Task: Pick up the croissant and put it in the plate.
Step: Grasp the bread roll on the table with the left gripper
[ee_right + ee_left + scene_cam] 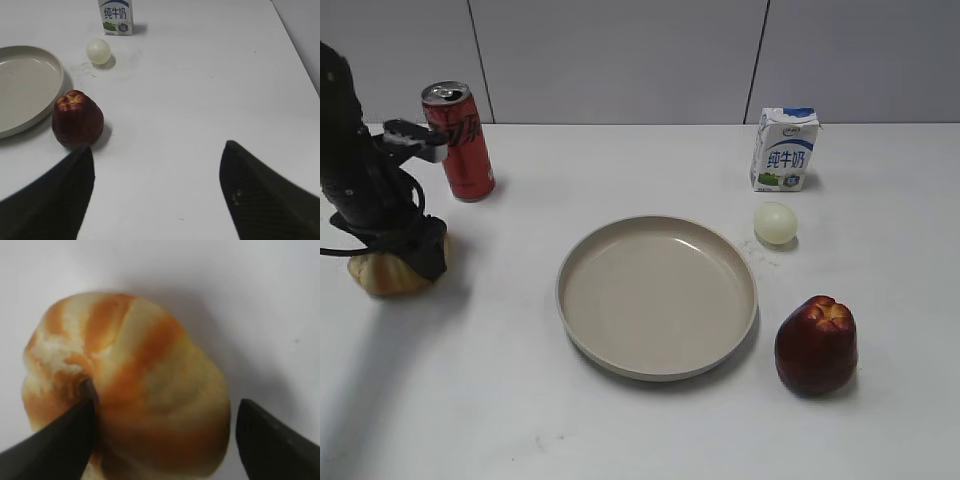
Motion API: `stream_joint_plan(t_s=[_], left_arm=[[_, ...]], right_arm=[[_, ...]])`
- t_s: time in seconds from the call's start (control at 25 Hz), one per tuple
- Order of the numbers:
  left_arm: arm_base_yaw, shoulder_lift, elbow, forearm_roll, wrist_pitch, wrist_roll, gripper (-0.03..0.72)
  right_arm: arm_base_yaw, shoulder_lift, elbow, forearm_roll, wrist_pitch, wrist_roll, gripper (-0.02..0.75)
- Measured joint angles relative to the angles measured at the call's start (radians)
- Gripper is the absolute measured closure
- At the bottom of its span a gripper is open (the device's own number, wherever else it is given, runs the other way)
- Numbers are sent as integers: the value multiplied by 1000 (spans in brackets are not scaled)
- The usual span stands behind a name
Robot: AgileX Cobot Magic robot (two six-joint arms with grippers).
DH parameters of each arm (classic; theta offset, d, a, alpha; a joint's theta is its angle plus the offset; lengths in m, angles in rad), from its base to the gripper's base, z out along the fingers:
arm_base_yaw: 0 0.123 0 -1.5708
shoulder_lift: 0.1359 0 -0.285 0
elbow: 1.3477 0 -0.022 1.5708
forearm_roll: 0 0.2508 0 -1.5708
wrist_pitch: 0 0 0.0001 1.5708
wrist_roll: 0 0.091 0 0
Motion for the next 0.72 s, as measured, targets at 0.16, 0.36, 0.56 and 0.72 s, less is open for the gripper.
stream_joint_plan(t_s=[0.16,0.36,0.56,0.72], left_arm=[[0,48,-18,0,3,0,51],[5,56,-28,24,7,2,347],[1,25,-33,16,24,3,426],[-73,-53,-52,32,67,3,438]], right_arm=[[0,0,0,0,0,0,150],[0,0,0,0,0,0,150],[0,0,0,0,0,1,150],[0,0,0,0,0,0,150]])
